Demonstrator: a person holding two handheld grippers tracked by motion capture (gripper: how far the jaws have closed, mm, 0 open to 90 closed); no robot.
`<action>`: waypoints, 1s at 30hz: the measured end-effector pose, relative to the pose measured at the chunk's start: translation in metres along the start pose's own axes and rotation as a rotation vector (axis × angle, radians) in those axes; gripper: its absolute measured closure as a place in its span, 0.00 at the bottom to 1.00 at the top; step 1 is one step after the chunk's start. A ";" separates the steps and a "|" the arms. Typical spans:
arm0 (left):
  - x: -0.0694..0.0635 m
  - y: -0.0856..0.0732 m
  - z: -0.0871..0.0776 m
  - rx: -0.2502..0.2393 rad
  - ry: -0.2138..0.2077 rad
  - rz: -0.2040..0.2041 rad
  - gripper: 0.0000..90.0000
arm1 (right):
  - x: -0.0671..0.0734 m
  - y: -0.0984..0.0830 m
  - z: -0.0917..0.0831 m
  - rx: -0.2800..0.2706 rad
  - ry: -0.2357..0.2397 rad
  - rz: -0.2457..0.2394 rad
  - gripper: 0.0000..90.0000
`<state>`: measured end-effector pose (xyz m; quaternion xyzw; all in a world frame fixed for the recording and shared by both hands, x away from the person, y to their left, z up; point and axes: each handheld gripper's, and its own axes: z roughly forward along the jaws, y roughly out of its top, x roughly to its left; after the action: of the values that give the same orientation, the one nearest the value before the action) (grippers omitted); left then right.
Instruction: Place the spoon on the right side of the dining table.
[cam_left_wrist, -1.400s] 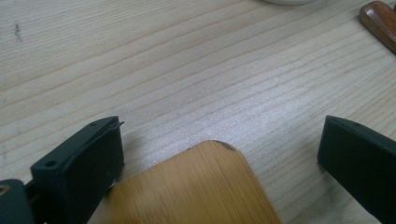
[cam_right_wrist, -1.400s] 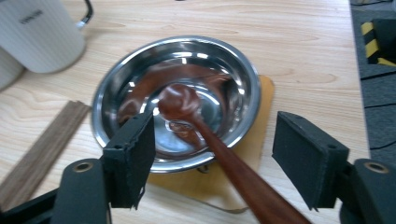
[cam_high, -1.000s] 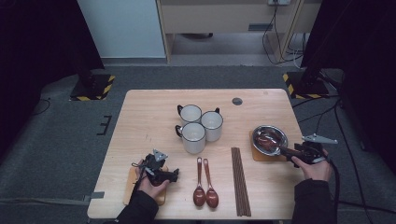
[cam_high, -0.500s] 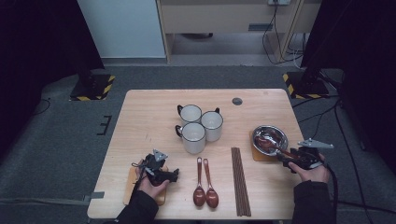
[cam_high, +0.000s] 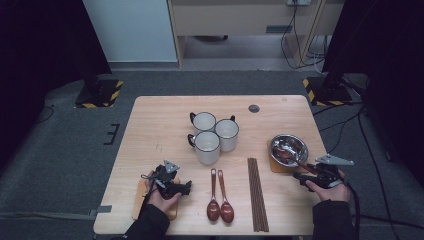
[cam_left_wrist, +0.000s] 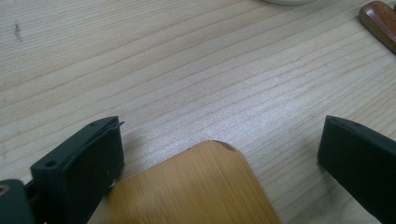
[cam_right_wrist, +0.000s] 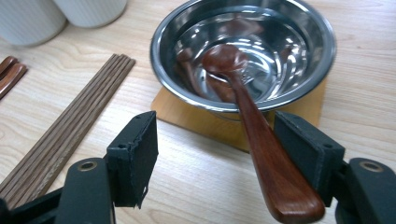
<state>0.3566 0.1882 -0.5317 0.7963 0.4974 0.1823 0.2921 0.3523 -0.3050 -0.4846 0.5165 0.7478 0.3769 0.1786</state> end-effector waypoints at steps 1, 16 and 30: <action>0.000 0.000 0.000 0.000 0.000 0.000 0.00 | 0.001 0.000 0.001 -0.001 0.001 0.002 0.36; 0.000 0.000 0.000 0.000 0.000 0.000 0.00 | 0.014 0.000 -0.004 -0.026 0.032 -0.006 0.38; 0.000 0.000 0.000 0.000 0.000 0.000 0.00 | 0.026 0.003 0.001 -0.034 0.084 -0.014 0.39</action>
<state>0.3566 0.1882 -0.5317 0.7963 0.4974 0.1823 0.2921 0.3443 -0.2802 -0.4799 0.4920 0.7518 0.4095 0.1585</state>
